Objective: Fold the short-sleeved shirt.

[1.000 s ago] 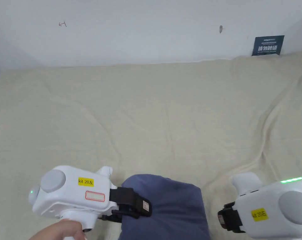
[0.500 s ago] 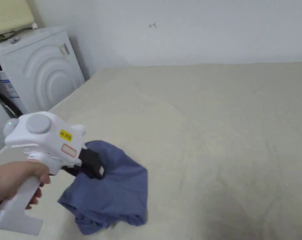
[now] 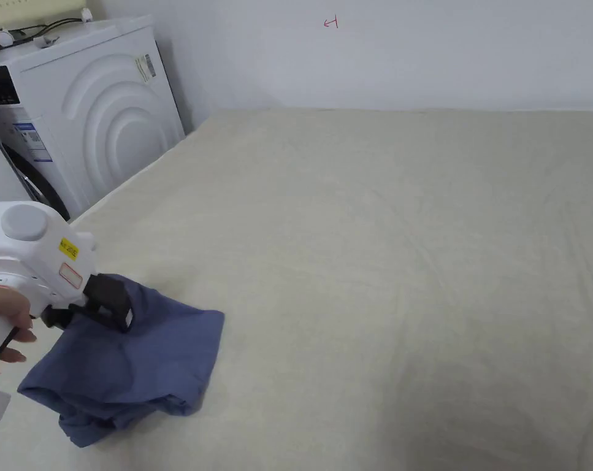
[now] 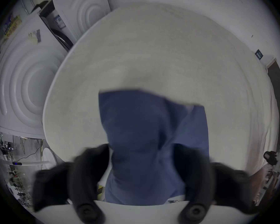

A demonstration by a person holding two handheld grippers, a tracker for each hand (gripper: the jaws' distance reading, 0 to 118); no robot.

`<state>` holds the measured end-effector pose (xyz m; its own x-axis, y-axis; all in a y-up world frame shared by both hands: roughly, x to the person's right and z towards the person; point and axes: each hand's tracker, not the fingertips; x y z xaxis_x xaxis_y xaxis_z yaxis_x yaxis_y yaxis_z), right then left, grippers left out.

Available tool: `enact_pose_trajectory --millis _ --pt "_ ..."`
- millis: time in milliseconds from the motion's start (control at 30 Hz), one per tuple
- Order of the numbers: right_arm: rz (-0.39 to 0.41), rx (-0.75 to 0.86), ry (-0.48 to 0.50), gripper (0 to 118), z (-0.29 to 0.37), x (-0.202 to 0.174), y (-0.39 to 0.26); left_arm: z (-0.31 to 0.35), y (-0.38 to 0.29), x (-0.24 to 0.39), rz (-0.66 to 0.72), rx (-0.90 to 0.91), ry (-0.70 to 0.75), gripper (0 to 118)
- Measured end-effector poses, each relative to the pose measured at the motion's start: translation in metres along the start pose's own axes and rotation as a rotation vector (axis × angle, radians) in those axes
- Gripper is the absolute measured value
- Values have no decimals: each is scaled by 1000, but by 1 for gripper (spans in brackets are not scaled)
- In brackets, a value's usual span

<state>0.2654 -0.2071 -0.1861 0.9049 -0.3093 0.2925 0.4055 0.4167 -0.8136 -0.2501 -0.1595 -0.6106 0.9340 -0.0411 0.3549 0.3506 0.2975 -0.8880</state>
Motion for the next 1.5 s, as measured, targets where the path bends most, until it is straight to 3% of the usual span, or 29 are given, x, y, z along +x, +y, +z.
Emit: enact_pose_trajectory --millis 33,67,267,367,400,433,467,500,567,700,800,867,1000,1167,1267,1333,1400,1500 --pt "2 -1 3 0 1 0 0 5 0 -2 14 19 0 109" --pt "1 -1 10 0 2 1 -1 15 1 -4 34 73 -10 116" --pt "-12 77 34 0 25 9 -7 69 -9 9 184 319 -96 115" --pt "-6 194 44 0 51 19 -12 80 -30 53 293 416 -152 114" --pt "3 231 29 0 61 22 -13 80 -39 75 281 396 -177 104" --pt "9 264 13 0 71 25 -14 80 -48 96 267 396 -198 83" --pt "17 302 -2 0 82 29 -16 80 -56 121 193 405 -241 49" --pt "27 332 -15 0 93 34 -18 81 -67 148 114 411 -262 0" --pt "27 368 -40 0 111 41 -21 83 -91 201 25 435 -290 0" --pt "-17 437 -36 0 148 58 -32 108 -137 278 1 563 -487 0" --pt "-15 528 -60 0 175 65 -42 147 -174 324 -87 920 -357 0" --pt "5 623 -112 0 192 63 -51 171 -192 349 -89 1064 -319 0" --pt "84 880 -171 0 224 51 -74 201 -218 379 -69 1182 -416 0" --pt "152 1207 -238 0 239 35 -108 210 -264 417 -175 1463 -316 0" --pt "156 1362 -309 0 225 30 -129 199 -285 433 -172 1529 -231 0" --pt "224 1376 -401 0 205 32 -134 185 -293 441 -154 1509 -221 0" --pt "248 1273 -485 0 188 36 -130 177 -296 441 -99 1424 -215 0" --pt "165 1214 -411 0 180 45 -132 173 -300 442 -118 1426 -199 0"
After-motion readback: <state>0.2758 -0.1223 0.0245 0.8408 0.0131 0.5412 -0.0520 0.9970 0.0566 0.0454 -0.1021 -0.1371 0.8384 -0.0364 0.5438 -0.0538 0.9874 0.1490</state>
